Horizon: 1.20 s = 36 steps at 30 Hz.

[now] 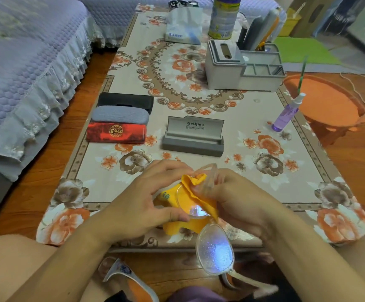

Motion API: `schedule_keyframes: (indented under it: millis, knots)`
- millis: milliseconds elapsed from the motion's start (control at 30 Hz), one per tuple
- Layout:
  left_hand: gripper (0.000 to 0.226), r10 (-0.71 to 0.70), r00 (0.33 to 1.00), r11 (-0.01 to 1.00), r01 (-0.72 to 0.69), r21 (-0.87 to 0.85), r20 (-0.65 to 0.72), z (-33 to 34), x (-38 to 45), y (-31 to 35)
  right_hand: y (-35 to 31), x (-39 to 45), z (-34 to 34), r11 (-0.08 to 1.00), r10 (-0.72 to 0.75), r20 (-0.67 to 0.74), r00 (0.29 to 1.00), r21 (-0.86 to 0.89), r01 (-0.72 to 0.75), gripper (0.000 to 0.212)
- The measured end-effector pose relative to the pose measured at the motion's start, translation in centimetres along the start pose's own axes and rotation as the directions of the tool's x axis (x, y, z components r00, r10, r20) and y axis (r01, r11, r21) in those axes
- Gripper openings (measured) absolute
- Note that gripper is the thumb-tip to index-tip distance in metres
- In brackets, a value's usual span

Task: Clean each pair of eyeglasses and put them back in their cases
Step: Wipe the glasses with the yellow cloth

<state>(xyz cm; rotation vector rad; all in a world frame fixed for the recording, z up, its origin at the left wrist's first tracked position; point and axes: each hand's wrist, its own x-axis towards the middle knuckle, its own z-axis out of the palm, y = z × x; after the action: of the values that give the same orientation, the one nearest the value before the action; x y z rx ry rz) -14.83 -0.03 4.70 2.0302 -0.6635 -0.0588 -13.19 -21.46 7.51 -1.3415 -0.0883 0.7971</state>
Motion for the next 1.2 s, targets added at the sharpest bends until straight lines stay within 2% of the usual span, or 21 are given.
schedule_keyframes:
  millis: [200, 267, 400, 467, 533, 567, 600, 667, 733, 833, 933, 1067, 1200]
  knots:
    - [0.067, 0.021, 0.999, 0.999, -0.022, 0.026, 0.050, 0.1, 0.2, -0.1, -1.4, 0.2, -1.9, 0.990, 0.119, 0.162, 0.980, -0.093, -0.105, 0.020]
    - [0.068, 0.009, 0.999, 1.000, -0.010, 0.012, 0.044, 0.1, 0.3, -0.1, -1.8, 0.2, -1.7, 0.990, 0.110, 0.149, 0.983, -0.104, -0.095, 0.015]
    - [0.065, 0.021, 0.999, 0.999, -0.023, 0.047, 0.041, 0.2, 0.6, -0.5, -0.7, 1.0, -0.5, 0.995, 0.054, 0.033, 0.998, -0.088, -0.051, 0.040]
    - [0.065, 0.014, 0.998, 0.998, -0.018, 0.065, 0.062, 0.3, 0.5, -0.7, 0.0, 1.3, 0.0, 0.993, 0.037, -0.014, 0.999, -0.111, -0.038, 0.033]
    - [0.063, -0.001, 0.998, 0.998, -0.004, 0.066, 0.068, 0.5, 0.4, -0.8, 0.3, 1.1, 0.6, 0.991, 0.018, -0.050, 0.999, -0.131, -0.024, 0.011]
    - [0.062, -0.007, 0.998, 0.998, 0.003, 0.066, 0.063, 0.5, 0.5, -0.7, 0.4, 1.0, 0.7, 0.992, 0.005, -0.063, 0.998, -0.122, -0.012, 0.008]
    - [0.061, -0.013, 0.998, 0.998, 0.010, 0.063, 0.054, 0.5, 0.5, -0.6, 0.7, 1.0, 0.6, 0.994, -0.008, -0.082, 0.997, -0.108, -0.001, 0.021]
    - [0.061, -0.009, 0.999, 0.997, 0.007, 0.075, 0.032, 0.3, 0.6, -0.4, 0.7, 0.8, 0.4, 0.995, -0.027, -0.095, 0.995, -0.095, 0.018, 0.025]
    - [0.062, 0.005, 1.000, 0.994, -0.006, 0.108, 0.016, 0.0, 0.6, -0.4, 0.3, 0.5, 0.0, 0.998, -0.011, -0.050, 0.999, -0.058, 0.009, 0.016]
    - [0.065, 0.006, 1.000, 0.994, -0.005, 0.107, -0.005, -0.4, 0.4, -0.5, -0.2, 0.4, -0.8, 0.996, 0.087, 0.031, 0.996, 0.000, -0.087, 0.015]
    - [0.066, 0.033, 0.999, 0.992, -0.027, 0.123, -0.043, -0.4, 0.4, -0.3, -0.3, 0.4, -1.4, 0.991, 0.123, 0.106, 0.987, 0.032, -0.127, 0.015]
    - [0.064, 0.071, 0.995, 0.986, -0.060, 0.158, -0.063, 0.2, 0.6, -0.1, 0.1, 0.6, -0.7, 1.000, 0.024, 0.034, 0.999, 0.009, -0.024, 0.025]
    - [0.062, 0.125, 0.991, 0.974, -0.112, 0.199, -0.053, 0.7, 0.8, -0.4, 0.9, 1.0, 0.5, 1.000, -0.004, 0.004, 1.000, -0.009, 0.004, 0.049]
